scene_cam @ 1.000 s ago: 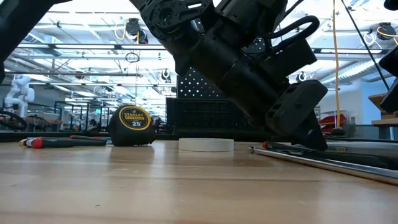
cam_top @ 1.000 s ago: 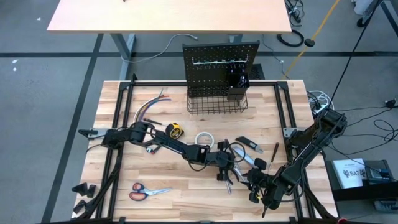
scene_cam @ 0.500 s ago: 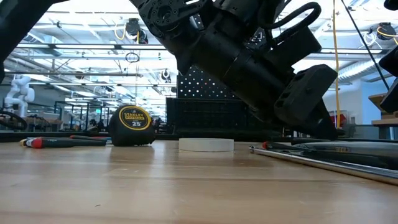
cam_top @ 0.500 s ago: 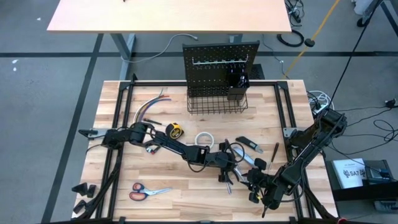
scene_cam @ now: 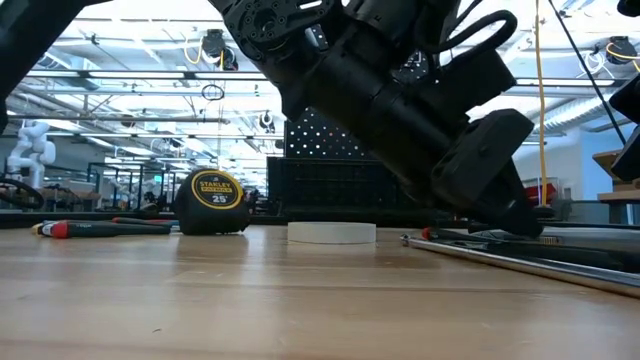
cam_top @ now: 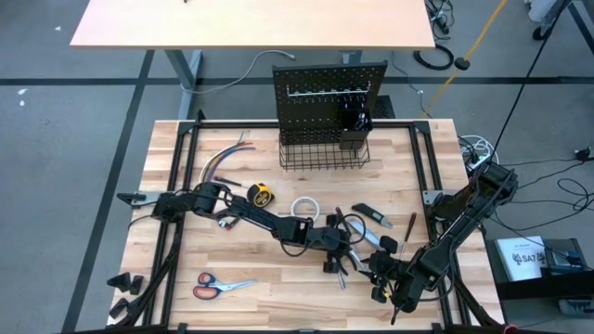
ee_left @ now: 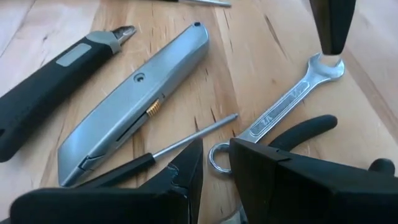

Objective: Hang tools onto peg board
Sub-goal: Put the wrench into the black bin on the peg board

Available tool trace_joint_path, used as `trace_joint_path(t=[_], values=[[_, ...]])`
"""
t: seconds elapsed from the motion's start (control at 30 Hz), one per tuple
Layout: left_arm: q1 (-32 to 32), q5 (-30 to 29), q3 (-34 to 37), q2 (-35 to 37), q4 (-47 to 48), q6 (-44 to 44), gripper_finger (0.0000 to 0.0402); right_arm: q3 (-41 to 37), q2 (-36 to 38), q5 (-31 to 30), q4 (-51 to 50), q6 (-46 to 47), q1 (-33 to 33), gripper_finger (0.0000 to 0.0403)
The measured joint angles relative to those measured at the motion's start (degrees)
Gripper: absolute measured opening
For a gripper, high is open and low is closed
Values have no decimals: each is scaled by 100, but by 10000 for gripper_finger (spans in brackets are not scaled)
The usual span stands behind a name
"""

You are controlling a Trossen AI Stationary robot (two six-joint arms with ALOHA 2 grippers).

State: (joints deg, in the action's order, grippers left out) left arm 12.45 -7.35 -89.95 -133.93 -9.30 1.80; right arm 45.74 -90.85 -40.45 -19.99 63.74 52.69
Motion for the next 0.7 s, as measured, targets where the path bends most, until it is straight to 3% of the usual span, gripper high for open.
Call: trace_joint_path(t=[0.6, 0.7], values=[[-110, -149, -24, -233, -18, -144, 86, 4, 0, 4, 2, 79, -26, 130], [-127, -114, -22, -237, -13, -151, 86, 4, 0, 29, -82, 550, -79, 130]])
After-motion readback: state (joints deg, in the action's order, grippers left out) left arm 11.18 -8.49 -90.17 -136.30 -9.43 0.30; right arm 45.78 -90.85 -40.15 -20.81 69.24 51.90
